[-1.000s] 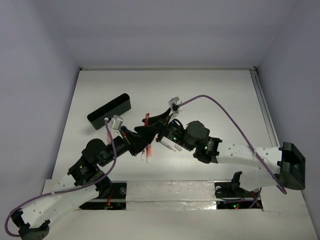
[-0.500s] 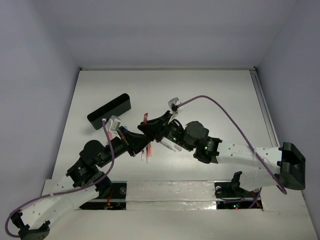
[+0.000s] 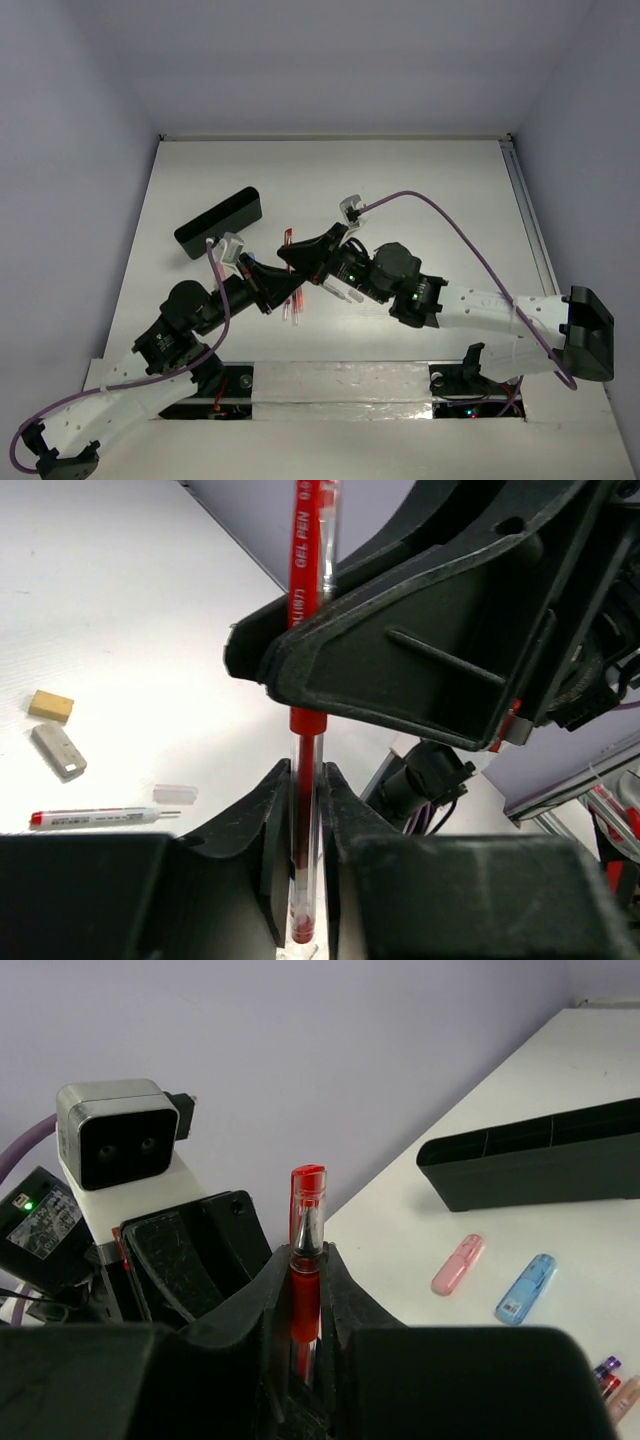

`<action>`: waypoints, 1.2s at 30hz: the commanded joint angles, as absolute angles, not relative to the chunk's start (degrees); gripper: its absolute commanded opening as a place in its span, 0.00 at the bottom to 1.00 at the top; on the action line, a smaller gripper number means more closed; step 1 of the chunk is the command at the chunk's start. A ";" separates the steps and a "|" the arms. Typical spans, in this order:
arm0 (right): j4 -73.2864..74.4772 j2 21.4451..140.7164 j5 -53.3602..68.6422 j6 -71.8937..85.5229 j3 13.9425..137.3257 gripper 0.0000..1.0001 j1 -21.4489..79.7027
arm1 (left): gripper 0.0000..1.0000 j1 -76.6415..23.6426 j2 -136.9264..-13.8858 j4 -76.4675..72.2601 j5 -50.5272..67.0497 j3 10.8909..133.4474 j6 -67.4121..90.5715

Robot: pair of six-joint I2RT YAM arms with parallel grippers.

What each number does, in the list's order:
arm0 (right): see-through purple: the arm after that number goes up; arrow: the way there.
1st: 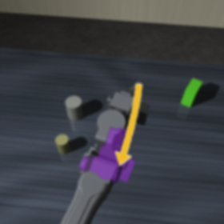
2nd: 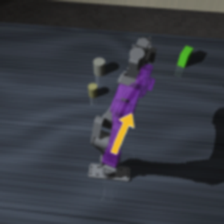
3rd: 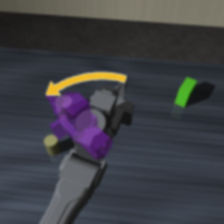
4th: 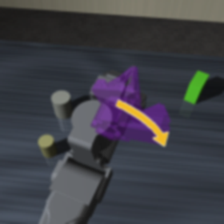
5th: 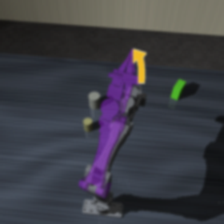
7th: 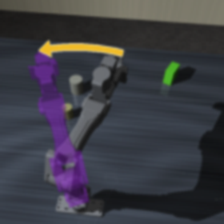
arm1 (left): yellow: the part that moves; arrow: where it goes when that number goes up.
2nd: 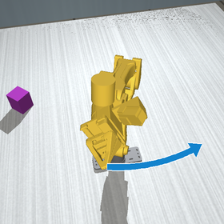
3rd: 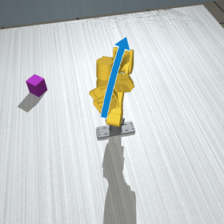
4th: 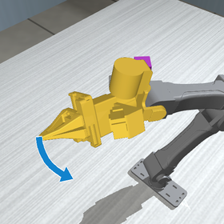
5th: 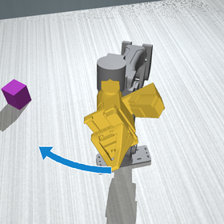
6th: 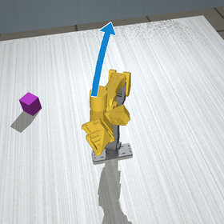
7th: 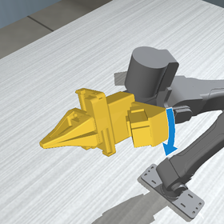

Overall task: Sort the stationery into containers
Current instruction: Close the pen cap on the pen.

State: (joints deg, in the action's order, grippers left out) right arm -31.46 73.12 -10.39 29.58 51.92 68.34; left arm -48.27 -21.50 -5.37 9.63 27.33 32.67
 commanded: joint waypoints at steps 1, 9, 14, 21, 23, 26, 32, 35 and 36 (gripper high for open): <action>-29.89 73.03 -12.92 25.49 55.10 0.00 68.73 | 0.12 -47.99 -20.48 -5.11 5.98 29.96 32.96; -30.58 79.27 -12.40 20.83 62.13 0.00 67.41 | 0.71 -47.99 -18.46 14.10 -2.53 41.82 27.79; -32.34 84.19 -6.78 23.45 65.82 0.00 61.18 | 0.99 -47.99 -17.06 27.24 -10.18 50.87 26.37; -36.82 99.91 1.74 25.22 77.77 0.00 59.15 | 0.43 -47.99 -8.71 29.98 -27.49 57.04 26.46; -37.61 106.33 2.81 25.92 83.48 0.00 58.63 | 0.20 -47.99 -6.60 28.57 -31.09 56.78 24.80; -38.06 114.59 4.22 26.37 91.65 0.00 58.10 | 0.00 -47.99 -5.45 25.76 -34.44 55.64 22.77; -38.14 126.81 7.38 25.05 105.54 0.00 58.10 | 0.00 -49.13 -5.27 23.03 -39.80 52.39 19.07; -36.13 133.31 7.30 24.61 114.06 0.00 58.10 | 0.01 -50.36 -4.57 21.80 -42.70 49.93 18.72; -35.17 136.46 6.95 24.52 118.26 0.00 58.10 | 0.02 -50.36 -4.40 21.01 -43.58 48.36 18.55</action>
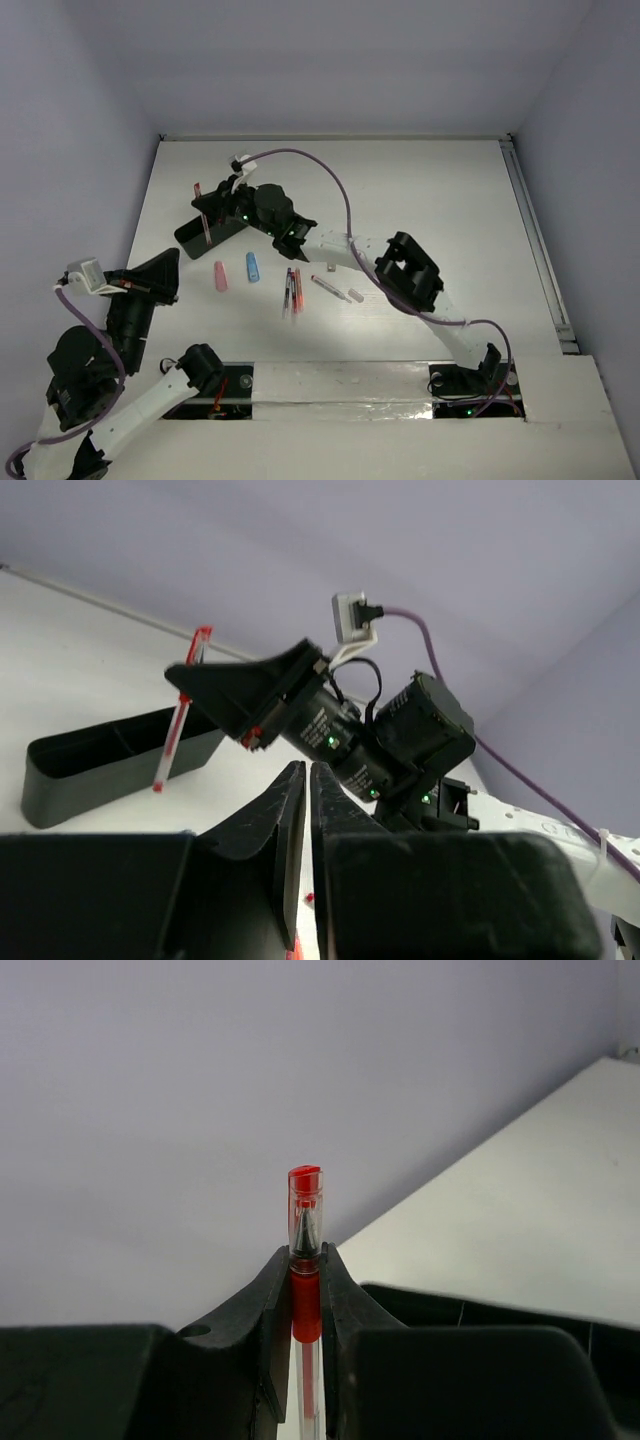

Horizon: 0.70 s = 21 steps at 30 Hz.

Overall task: Sort the stationery into containers
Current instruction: Close the pen cap on the pen, then place the pen in the storage box.

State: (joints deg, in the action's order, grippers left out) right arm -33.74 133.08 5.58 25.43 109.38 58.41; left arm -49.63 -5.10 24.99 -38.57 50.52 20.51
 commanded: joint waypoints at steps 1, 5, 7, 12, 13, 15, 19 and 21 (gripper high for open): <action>-34.55 138.15 6.86 24.43 120.56 0.00 58.10 | 0.04 -50.36 -3.79 20.40 -44.46 47.38 18.28; -32.61 144.48 5.54 24.35 129.10 0.00 58.10 | 0.11 -50.98 -2.99 16.96 -44.48 43.42 16.44; -32.69 147.29 4.05 24.26 132.26 0.00 58.10 | 0.13 -50.98 -3.51 16.97 -45.08 43.33 16.17; -31.29 151.78 2.46 23.21 138.95 0.00 58.10 | 0.15 -50.98 -4.92 16.35 -41.75 43.07 16.70; -31.55 152.31 2.20 23.12 139.48 0.00 58.10 | 0.16 -50.98 -5.53 16.17 -41.23 43.07 16.70; -31.82 153.62 1.67 22.77 141.23 0.00 58.10 | 0.16 -50.98 -6.24 15.82 -40.34 42.89 16.26; -31.99 155.83 0.36 22.41 143.61 0.00 57.57 | 0.16 -49.83 -7.20 15.12 -38.76 42.63 15.29; -32.43 156.35 -1.39 22.59 143.70 0.00 57.57 | 0.16 -48.78 -7.21 14.86 -37.97 42.54 15.12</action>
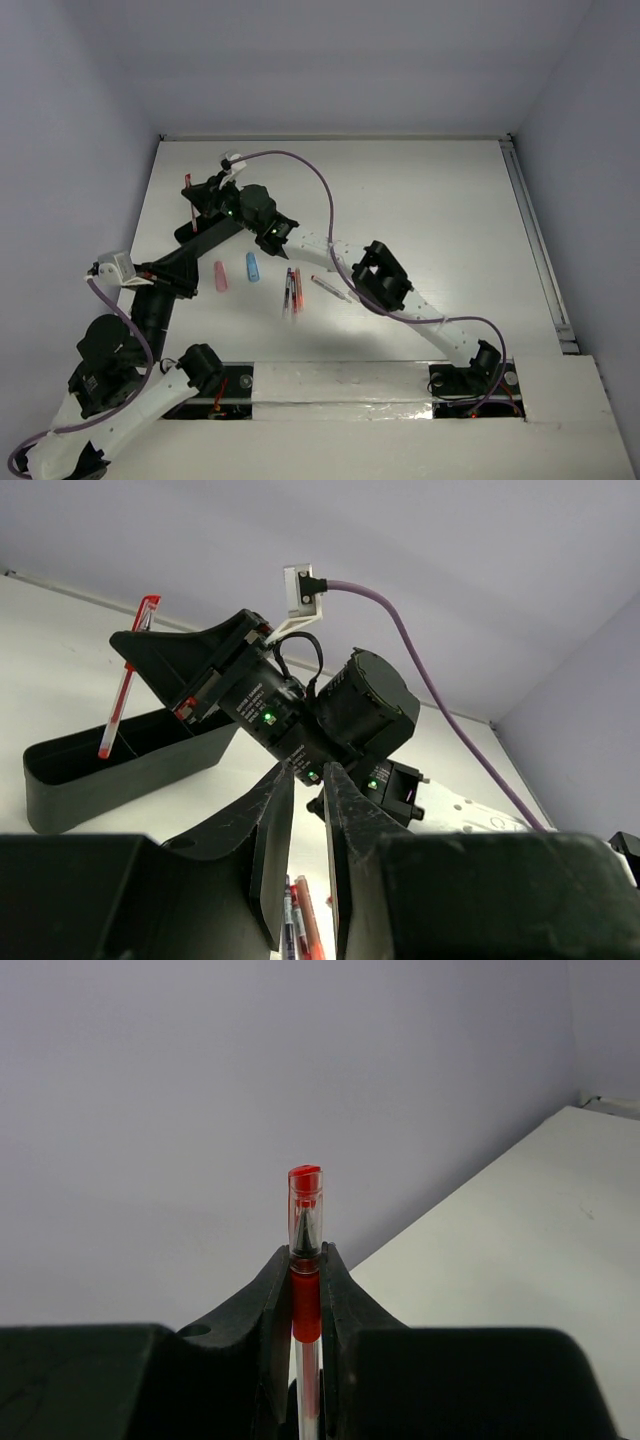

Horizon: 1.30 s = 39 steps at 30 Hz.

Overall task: Sort the stationery into containers
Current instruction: Place the pen in the storage box, then move the pen to the center of the board.

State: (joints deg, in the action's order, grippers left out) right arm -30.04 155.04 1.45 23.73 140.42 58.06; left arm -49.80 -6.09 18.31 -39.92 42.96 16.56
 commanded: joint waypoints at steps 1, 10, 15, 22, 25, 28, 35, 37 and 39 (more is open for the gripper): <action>-32.61 156.79 -2.02 22.76 143.88 0.00 57.57 | 0.16 -48.78 -7.38 14.68 -37.62 42.45 15.03; -32.61 159.87 -3.16 21.18 146.07 0.00 57.04 | 0.15 -44.57 -9.49 13.89 -32.79 42.19 14.41; -32.96 160.58 -2.99 21.53 145.81 0.00 57.04 | 0.15 -41.58 -9.93 13.01 -29.53 41.92 13.89; -33.49 159.96 -0.36 22.32 143.97 0.08 57.04 | 0.16 -41.57 -10.02 12.66 -29.00 41.75 13.54; -33.40 159.44 1.30 22.15 142.13 0.24 57.04 | 0.16 -41.57 -10.28 12.57 -28.74 41.84 13.54; -33.22 158.29 2.19 21.45 140.45 0.42 57.57 | 0.16 -41.05 -10.37 12.57 -28.57 41.84 13.53; -34.62 152.33 4.66 21.88 133.44 0.67 57.57 | 0.15 -41.04 -10.28 12.48 -28.56 41.92 13.45; -35.67 150.22 4.75 21.97 130.80 0.72 57.57 | 0.15 -41.04 -10.37 12.39 -28.56 42.01 13.36; -37.52 147.15 4.57 21.88 126.50 0.76 57.57 | 0.15 -41.04 -10.55 12.39 -28.56 42.10 13.18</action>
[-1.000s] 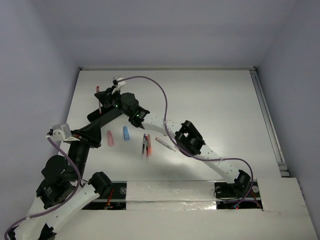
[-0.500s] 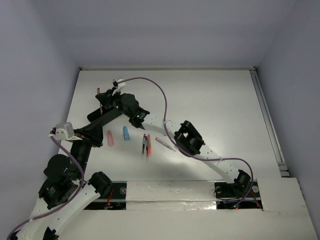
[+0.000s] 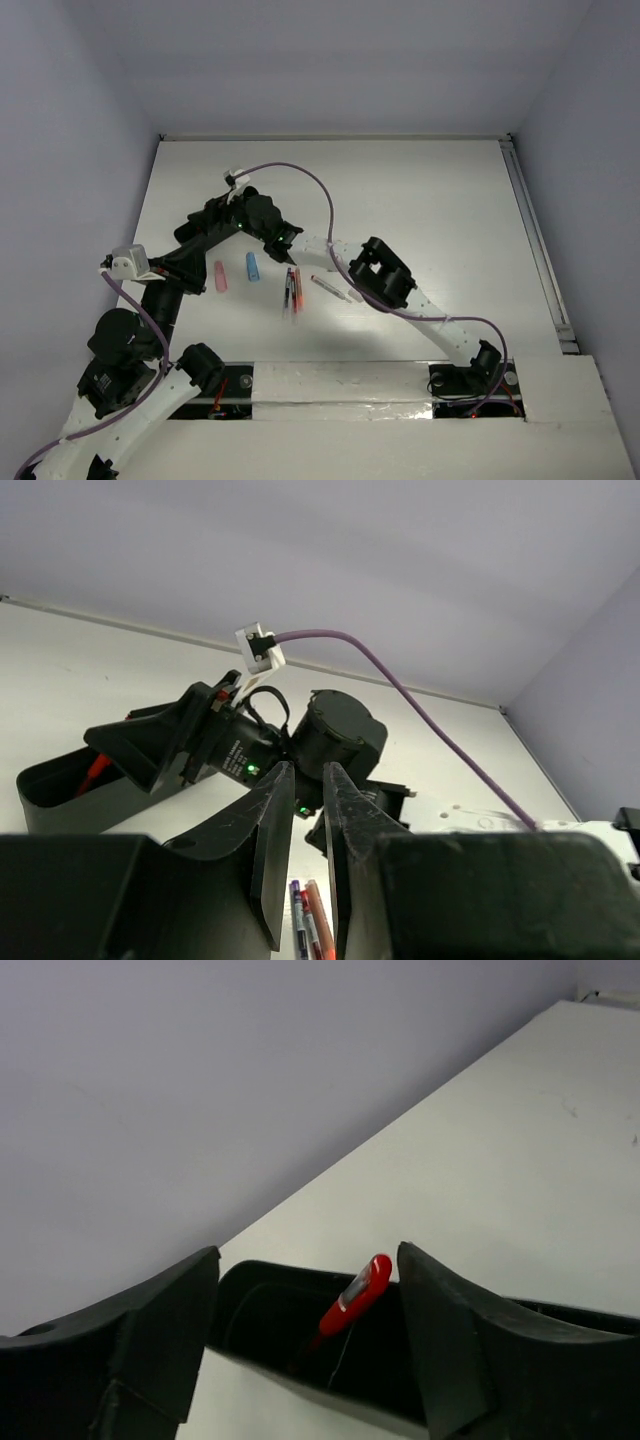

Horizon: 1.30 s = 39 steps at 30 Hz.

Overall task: Sort the stationery into containers
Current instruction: Move the pen to the center of the board.

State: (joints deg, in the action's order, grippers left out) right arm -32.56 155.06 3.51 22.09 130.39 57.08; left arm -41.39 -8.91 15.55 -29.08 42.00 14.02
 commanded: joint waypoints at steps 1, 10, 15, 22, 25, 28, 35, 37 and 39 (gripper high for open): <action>-37.96 146.08 4.48 21.80 125.17 0.79 57.57 | 0.15 -41.04 -10.72 12.39 -28.56 42.19 13.18; -41.83 135.28 1.94 21.71 111.72 0.93 57.57 | 0.14 -41.04 -14.49 11.52 -25.41 44.82 13.36; -45.35 123.61 -3.42 23.37 94.51 0.83 56.34 | 0.05 -41.04 -19.94 9.76 -17.69 46.93 15.64; -43.69 102.27 -6.33 32.77 62.21 0.00 50.98 | 0.00 -41.04 -28.99 3.80 -7.66 44.57 20.21; -37.99 91.90 -8.34 33.83 50.59 0.00 49.49 | 0.00 -41.04 -34.61 1.76 -1.42 43.25 22.23; -31.85 84.23 -6.95 36.72 43.18 0.00 47.47 | 0.00 -41.57 -39.89 1.75 3.16 42.63 22.68; -16.01 66.20 -7.20 37.27 29.45 0.00 45.71 | 0.00 -49.55 -53.91 7.98 5.18 46.75 17.33; -12.33 60.66 -8.34 37.88 26.73 0.00 45.70 | 0.00 -53.16 -58.77 12.98 2.74 50.43 12.78; -9.94 53.84 -11.59 39.02 24.28 0.00 44.65 | 0.00 -58.50 -65.02 15.46 -2.42 52.81 8.11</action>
State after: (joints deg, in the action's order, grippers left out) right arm -16.62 61.36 -7.38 37.19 26.85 45.98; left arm -53.23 -59.81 10.87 0.78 48.36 15.81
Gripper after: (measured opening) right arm 0.009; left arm 0.002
